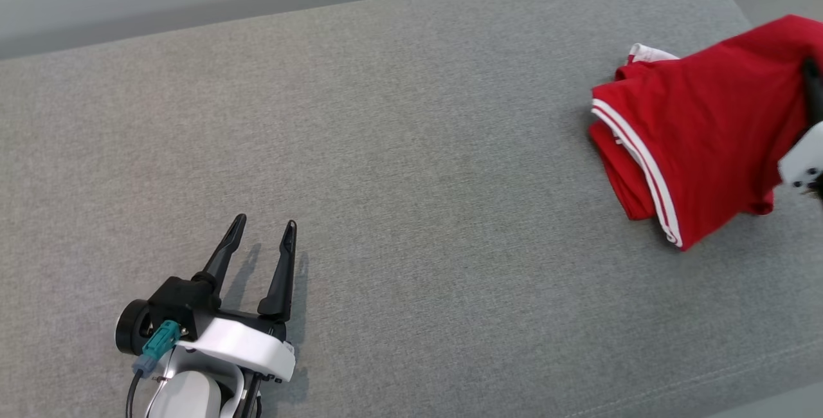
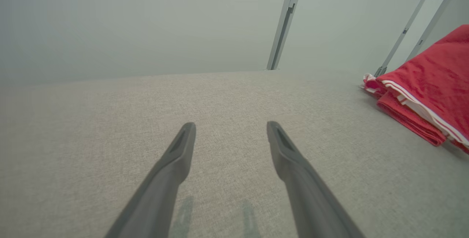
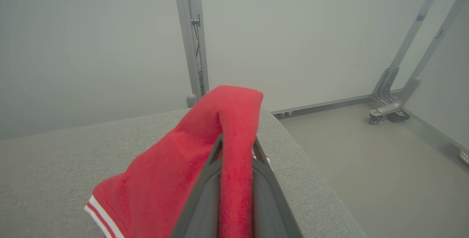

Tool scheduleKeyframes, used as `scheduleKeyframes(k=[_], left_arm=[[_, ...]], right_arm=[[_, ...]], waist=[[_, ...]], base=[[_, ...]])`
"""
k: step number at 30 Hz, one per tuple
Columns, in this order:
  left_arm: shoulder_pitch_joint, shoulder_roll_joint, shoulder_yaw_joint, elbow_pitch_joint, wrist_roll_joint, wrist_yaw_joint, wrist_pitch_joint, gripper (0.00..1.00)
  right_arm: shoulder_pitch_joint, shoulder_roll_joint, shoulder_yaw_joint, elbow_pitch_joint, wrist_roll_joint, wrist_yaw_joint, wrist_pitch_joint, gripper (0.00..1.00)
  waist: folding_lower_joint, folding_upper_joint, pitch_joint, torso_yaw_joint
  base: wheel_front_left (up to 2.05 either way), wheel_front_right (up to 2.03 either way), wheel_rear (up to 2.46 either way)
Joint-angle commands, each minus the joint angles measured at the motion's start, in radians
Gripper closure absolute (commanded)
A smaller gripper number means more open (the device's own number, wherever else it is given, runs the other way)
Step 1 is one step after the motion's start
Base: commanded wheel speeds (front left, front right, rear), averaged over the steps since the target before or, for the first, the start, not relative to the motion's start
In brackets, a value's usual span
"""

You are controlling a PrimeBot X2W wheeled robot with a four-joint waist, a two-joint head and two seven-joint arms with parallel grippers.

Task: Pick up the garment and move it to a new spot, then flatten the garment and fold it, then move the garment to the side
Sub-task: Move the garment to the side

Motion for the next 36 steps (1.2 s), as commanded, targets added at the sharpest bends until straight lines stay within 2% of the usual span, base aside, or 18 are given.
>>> scheduleKeyframes(k=[1,5,9,10,14,19,23,28,36], left_arm=[[-0.034,0.009,0.024,-0.027,0.009,-0.007,-0.006,0.00],[-0.039,0.014,0.026,-0.030,0.008,-0.007,-0.006,0.00],[-0.041,0.015,0.034,-0.035,0.011,-0.007,-0.006,0.00],[-0.041,0.015,0.034,-0.035,0.011,-0.007,-0.006,0.00],[-0.039,0.013,0.042,-0.036,0.013,-0.007,-0.006,0.00],[-0.030,0.010,0.056,-0.039,0.013,-0.005,-0.006,0.00],[-0.019,0.008,0.073,-0.045,0.013,0.004,-0.006,0.00],[0.005,0.006,0.098,-0.047,0.026,0.032,-0.006,0.00],[0.048,0.005,0.134,-0.042,0.027,0.060,-0.006,0.00]], right_arm=[[-0.023,-0.033,-0.023,0.028,-0.035,0.004,-0.015,0.00],[-0.056,-0.056,-0.134,0.087,-0.136,0.004,-0.015,0.00],[-0.043,-0.060,-0.287,0.042,-0.260,0.004,-0.015,0.00],[-0.043,-0.060,-0.287,0.042,-0.260,0.004,-0.015,0.00],[0.022,-0.013,-0.414,-0.078,-0.402,0.004,-0.015,0.00],[0.132,0.079,-0.519,-0.274,-0.509,0.004,-0.015,0.00],[0.229,0.143,-0.544,-0.415,-0.539,0.004,-0.015,0.00],[0.351,0.202,-0.542,-0.531,-0.525,0.004,-0.015,0.00],[0.520,0.235,-0.487,-0.631,-0.522,0.004,-0.015,0.00]], waist=[[0.0000,-0.0001,0.013,0.018],[0.0000,-0.0001,0.023,0.037],[0.0000,-0.0001,0.024,0.050],[0.0000,-0.0001,0.024,0.050],[0.0000,-0.0001,0.013,0.062],[0.0000,-0.0001,-0.007,0.073],[0.0000,-0.0001,-0.028,0.084],[0.0000,-0.0001,-0.066,0.098],[0.0000,-0.0001,-0.131,0.136]], base=[[0.00,0.00,0.00],[0.00,0.00,0.00],[0.00,0.00,0.00],[0.00,0.00,0.00],[0.00,0.00,0.00],[0.00,0.00,0.00],[0.00,0.00,0.00],[0.00,0.00,0.00],[0.00,0.00,0.00]])
